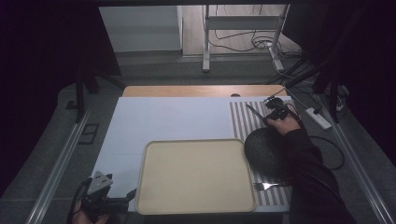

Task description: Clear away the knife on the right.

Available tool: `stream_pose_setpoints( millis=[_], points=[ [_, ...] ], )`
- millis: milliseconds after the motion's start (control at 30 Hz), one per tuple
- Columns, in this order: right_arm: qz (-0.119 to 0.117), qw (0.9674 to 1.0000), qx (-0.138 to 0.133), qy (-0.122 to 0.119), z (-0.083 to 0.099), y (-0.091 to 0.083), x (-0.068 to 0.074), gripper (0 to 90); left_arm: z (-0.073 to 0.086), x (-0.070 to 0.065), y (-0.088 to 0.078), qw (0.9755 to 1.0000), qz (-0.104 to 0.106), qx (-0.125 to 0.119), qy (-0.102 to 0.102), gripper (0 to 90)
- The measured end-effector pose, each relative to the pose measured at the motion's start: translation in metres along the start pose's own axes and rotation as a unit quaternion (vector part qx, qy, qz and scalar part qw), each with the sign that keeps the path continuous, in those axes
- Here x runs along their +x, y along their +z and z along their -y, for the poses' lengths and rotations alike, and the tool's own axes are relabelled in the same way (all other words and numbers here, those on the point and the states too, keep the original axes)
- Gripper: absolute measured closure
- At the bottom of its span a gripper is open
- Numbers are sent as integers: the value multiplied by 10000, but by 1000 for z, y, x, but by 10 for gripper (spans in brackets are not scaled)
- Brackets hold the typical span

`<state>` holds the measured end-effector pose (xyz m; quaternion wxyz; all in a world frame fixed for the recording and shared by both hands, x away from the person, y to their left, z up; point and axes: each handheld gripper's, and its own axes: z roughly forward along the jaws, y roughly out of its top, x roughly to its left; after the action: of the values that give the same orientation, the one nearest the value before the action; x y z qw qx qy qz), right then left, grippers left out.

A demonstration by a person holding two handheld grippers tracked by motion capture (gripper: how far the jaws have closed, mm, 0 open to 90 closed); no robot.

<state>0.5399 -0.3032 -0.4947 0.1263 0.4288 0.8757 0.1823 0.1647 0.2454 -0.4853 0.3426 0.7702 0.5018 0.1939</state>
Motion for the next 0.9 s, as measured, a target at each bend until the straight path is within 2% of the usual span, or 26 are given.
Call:
stream_pose_setpoints(
  millis=[67,133,300,433,533,733,900],
  points=[
    [71,9999,-20,-130,0,0,2,781,0,0,0,10000,4,-7,-7,14],
    [251,9994,-32,-216,0,-1,2,781,0,0,0,10000,1,-5,-6,14],
    [408,9989,-160,-165,5,-10,-8,781,0,0,0,10000,-1,-7,-8,14],
    [424,9987,-267,33,11,-17,-18,781,0,0,0,10000,-2,-8,-12,15],
    [335,9986,-377,167,15,-24,-22,781,0,0,0,10000,-1,-12,-17,14],
    [275,9979,-545,237,16,-36,-16,781,0,1,0,10000,5,-22,-37,14],
    [184,9979,-562,251,18,-40,-6,781,0,1,0,10000,8,-22,-38,14]
  ],
)
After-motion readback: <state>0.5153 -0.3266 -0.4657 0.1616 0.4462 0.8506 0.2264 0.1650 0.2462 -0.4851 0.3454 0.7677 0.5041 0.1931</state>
